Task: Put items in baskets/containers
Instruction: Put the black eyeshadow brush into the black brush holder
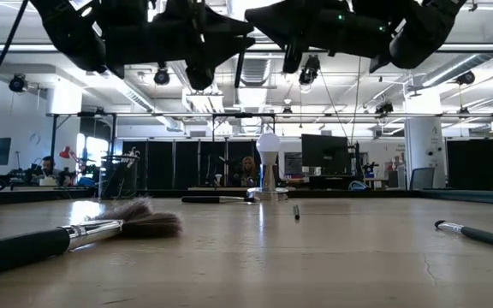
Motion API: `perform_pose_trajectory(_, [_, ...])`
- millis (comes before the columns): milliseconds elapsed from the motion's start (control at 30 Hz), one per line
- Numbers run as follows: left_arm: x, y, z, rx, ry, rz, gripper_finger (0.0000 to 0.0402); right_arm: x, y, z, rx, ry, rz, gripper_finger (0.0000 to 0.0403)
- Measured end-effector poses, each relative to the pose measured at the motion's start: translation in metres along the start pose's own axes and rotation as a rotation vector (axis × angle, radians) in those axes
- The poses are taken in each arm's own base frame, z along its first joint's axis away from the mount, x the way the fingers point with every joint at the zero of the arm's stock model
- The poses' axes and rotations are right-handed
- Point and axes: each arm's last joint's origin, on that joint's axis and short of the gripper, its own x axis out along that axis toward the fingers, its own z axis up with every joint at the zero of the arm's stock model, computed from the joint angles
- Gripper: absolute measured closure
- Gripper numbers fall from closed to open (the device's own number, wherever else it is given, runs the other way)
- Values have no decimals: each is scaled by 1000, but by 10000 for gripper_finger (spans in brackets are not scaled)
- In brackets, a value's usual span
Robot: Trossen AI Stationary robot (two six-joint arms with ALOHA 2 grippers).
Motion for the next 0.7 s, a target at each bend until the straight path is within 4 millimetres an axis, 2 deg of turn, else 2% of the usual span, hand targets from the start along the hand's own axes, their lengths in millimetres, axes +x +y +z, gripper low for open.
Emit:
perform_pose_trajectory(133, [1,-1,1,4,4,-13,375,1,1,0,-12,15,2,394])
perform_pose_trajectory(167, [1,-1,1,5,6,-13,383,1,2,-1,-12,19,2,394])
perform_pose_trajectory(300, [-3,0,6,41,20,1,384,-1,3,0,-13,44,-5,375])
perform_pose_trajectory(400, [-12,0,17,99,26,64,384,-5,4,2,-12,87,-17,348])
perform_pose_trajectory(567, [-34,-2,37,184,76,200,384,-14,7,12,-42,155,-29,305])
perform_pose_trajectory(700, [-54,6,43,262,77,323,384,-21,9,16,-76,182,-30,296])
